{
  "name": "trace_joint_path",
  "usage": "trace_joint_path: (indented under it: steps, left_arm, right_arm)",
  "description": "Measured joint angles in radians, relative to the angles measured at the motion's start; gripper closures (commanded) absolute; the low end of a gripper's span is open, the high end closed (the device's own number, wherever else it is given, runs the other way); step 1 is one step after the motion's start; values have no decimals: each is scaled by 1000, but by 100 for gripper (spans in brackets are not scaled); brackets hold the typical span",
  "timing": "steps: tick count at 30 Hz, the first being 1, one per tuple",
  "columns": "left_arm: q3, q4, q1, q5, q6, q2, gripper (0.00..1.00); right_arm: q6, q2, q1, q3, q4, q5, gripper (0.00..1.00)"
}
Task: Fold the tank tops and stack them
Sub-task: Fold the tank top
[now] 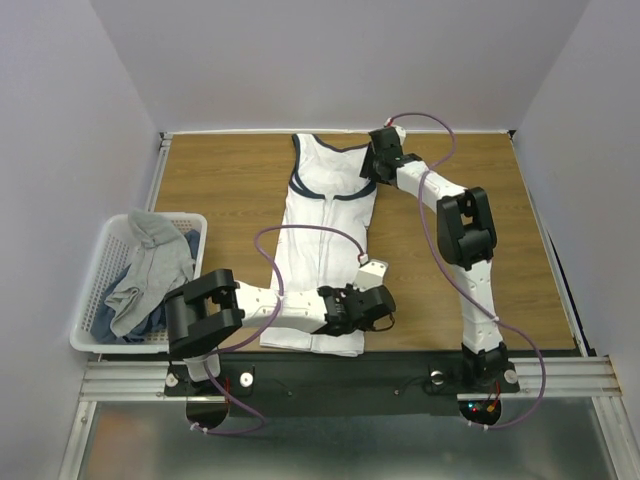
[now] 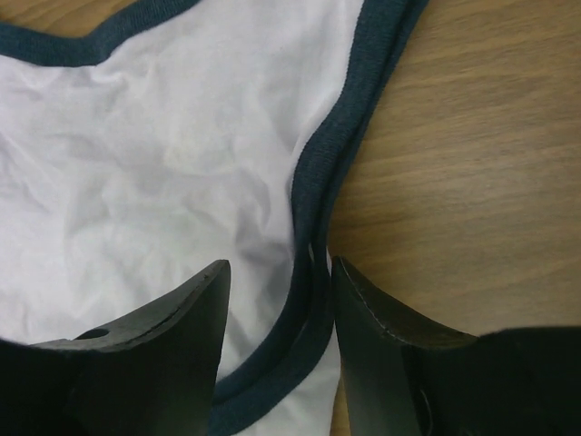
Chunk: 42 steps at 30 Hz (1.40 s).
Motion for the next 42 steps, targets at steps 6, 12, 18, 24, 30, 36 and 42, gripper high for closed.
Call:
trace_joint_path:
  steps: [6,12,18,24,30,36,42]
  left_arm:
    - [0,2,0,24,27,34,79]
    - [-2,25,0,66,37,54,81]
    - [-18,80,-2,127,37,54,82]
    - [-29,129,-2,189,42,55,83]
    - [-14,130,8,200,75,51,78]
    - [27,93,77,186,106,-89,69]
    - [42,49,205,104,92,-304,53]
  right_arm:
    - [-40,91,13,79,3,15,47]
    - [-98,145,20,157,0,66,53]
    - [-163,212,21,253,-3,122,62]
    - [-201,257,18,321,0,140,68]
    - [-230,292,5,378,-1,143,69]
    - [-275,363,-18,492,-3,144,62]
    - [-317,425,-45,600,-4,139,27]
